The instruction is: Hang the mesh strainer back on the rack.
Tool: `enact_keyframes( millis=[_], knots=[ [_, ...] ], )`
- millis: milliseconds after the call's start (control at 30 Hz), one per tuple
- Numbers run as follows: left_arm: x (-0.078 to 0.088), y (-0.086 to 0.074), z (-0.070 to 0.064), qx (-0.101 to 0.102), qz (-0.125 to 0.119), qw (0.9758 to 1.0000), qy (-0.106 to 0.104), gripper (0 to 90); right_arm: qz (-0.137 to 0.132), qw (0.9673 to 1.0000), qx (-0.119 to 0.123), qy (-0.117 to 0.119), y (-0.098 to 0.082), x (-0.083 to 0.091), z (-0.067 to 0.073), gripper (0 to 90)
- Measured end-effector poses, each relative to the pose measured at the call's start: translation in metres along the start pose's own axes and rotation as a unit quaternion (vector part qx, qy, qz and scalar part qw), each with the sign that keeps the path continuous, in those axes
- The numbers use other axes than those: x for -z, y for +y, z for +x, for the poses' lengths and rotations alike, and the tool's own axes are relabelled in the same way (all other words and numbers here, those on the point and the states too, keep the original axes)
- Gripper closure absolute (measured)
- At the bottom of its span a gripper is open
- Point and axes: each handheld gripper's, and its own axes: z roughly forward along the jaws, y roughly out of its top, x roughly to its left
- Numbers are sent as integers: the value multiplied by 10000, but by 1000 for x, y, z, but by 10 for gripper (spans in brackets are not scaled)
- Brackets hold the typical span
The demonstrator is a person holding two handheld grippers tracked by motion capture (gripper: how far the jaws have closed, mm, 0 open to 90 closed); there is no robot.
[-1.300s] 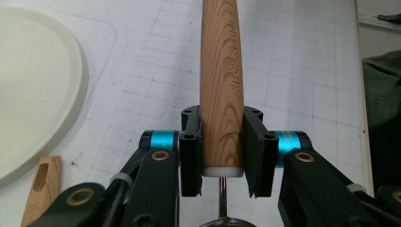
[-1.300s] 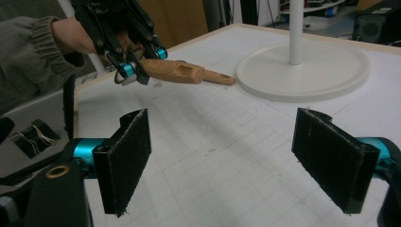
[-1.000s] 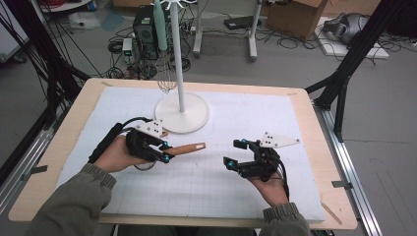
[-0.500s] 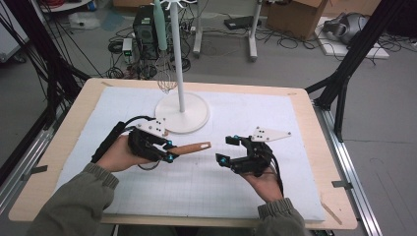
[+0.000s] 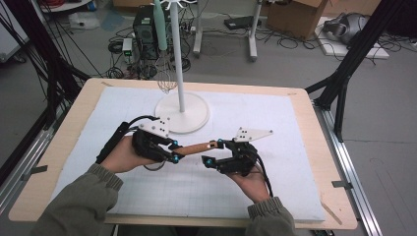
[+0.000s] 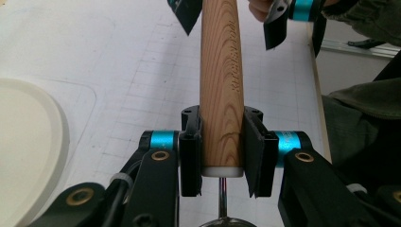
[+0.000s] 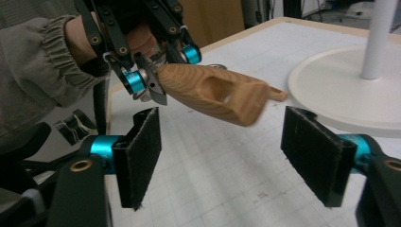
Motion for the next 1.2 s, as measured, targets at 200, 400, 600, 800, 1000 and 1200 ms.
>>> enact_keyframes(
  millis=[200,400,600,800,1000,1200],
  knots=[
    [-5,2,-1,-9,-84,10000,-14,708,-112,9996,-117,230,1,-8,-1,374],
    [-10,1,-1,36,-156,9999,62,708,-230,9990,-130,355,3,-14,1,479],
    [-10,3,-3,21,-275,9996,96,708,-408,9977,-247,472,5,-18,0,586],
    [-10,3,-5,0,-285,9996,79,706,-627,9935,-511,801,5,-17,-4,672],
    [-14,2,-5,113,-326,9994,-14,706,-655,9920,-611,893,11,-17,0,719],
    [-10,3,-3,282,-426,9984,-257,680,-607,9929,-400,946,21,-16,4,722]
  ],
)
